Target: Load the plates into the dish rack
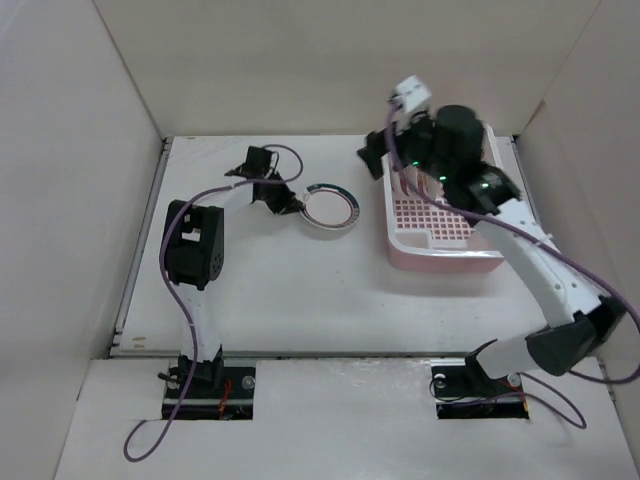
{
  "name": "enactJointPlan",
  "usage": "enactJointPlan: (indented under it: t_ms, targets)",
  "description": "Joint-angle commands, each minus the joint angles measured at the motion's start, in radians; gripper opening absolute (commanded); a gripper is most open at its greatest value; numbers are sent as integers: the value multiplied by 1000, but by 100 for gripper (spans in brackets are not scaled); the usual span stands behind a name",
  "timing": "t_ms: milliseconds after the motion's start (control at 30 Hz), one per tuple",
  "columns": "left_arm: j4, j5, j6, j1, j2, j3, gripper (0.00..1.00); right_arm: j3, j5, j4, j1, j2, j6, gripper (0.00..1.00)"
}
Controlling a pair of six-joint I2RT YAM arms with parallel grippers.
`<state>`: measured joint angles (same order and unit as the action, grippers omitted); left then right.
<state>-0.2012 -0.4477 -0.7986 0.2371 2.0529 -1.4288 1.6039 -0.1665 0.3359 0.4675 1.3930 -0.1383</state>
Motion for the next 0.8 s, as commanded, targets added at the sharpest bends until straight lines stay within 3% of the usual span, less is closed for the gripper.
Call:
enactJointPlan:
  t_ms: [0,133,200,300,500,767]
  targets:
    - [-424,305,38,-9,-102,-232,0,36,396,87,192,55,-233,100]
    - [-664,448,38,-18,-102,-560,0,36,483,31,275,150,-288,100]
    - [-730,448,38,-27,-102,-614,0,-8,546,-39,334,170,-326,100]
    - [-742,408,16,-27,-135,-616,0,-47,573,-118,376,222,-379,100]
    - [-718,296,-19,-45,-246,-527,0,-107,460,-248,387,242,-425,97]
    - [-682,143,-68,-65,-292,-492,0,-71,355,-248,387,334,-435,96]
